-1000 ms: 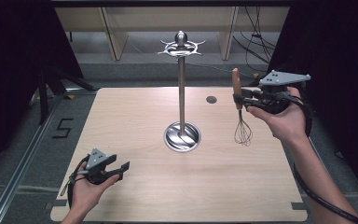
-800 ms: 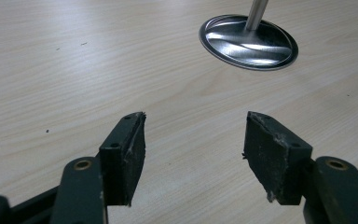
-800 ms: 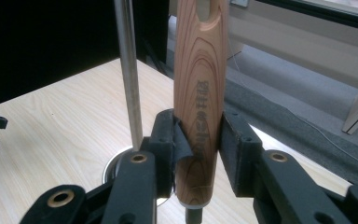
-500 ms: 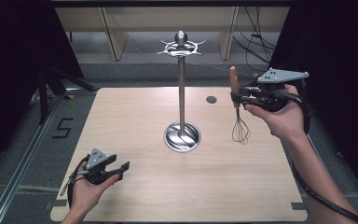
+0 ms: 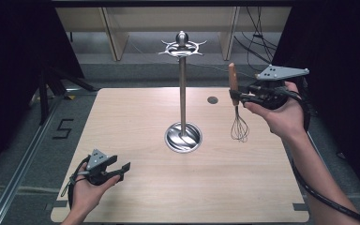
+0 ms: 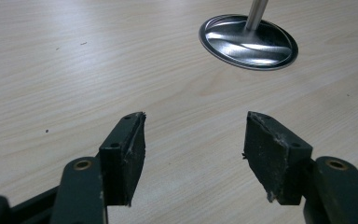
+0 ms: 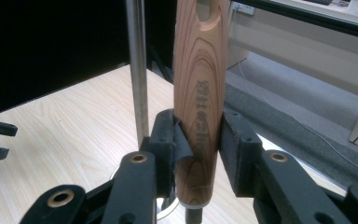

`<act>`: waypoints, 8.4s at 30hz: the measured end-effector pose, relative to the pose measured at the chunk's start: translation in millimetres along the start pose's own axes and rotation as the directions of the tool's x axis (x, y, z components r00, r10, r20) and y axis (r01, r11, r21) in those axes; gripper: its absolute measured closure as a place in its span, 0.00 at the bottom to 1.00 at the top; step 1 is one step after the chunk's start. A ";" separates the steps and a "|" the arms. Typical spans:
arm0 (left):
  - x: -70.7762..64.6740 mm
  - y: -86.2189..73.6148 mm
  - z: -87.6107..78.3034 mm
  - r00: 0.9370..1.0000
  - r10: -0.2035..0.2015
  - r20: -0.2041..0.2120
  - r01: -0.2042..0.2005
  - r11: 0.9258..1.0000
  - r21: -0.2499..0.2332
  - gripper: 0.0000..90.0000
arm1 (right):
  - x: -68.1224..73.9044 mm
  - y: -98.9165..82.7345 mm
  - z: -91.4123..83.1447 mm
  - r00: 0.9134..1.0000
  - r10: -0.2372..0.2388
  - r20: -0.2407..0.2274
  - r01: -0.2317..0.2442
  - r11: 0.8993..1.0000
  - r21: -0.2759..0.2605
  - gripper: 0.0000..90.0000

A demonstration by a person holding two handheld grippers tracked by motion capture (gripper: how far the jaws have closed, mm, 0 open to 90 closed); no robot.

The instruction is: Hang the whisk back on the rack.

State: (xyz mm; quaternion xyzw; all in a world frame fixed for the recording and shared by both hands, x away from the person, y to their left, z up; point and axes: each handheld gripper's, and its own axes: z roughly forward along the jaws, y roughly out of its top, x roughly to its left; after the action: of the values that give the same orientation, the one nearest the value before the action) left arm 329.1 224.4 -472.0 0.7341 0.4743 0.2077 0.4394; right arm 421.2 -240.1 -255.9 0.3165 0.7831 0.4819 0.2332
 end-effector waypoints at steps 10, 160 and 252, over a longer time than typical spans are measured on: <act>0.1 0.5 -1.1 1.000 0.005 -0.009 -0.005 1.000 -0.002 0.42 | 1.6 4.8 2.5 1.000 -0.002 -0.011 0.002 1.000 -0.005 0.76; 3.1 2.2 -3.6 1.000 -0.005 -0.004 0.004 1.000 -0.018 0.42 | 25.7 53.4 33.1 0.990 0.089 -0.109 -0.092 0.995 -0.024 0.77; 3.8 1.6 -2.7 1.000 -0.010 -0.006 0.010 1.000 -0.018 0.42 | 32.6 45.6 30.4 1.000 -0.025 -0.004 0.025 1.000 -0.012 0.45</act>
State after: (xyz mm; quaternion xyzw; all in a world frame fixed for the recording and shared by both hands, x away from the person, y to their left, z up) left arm 329.8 228.6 -469.7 0.7270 0.4773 0.2122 0.4456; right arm 431.4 -182.8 -229.7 0.3044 0.7846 0.4841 0.2395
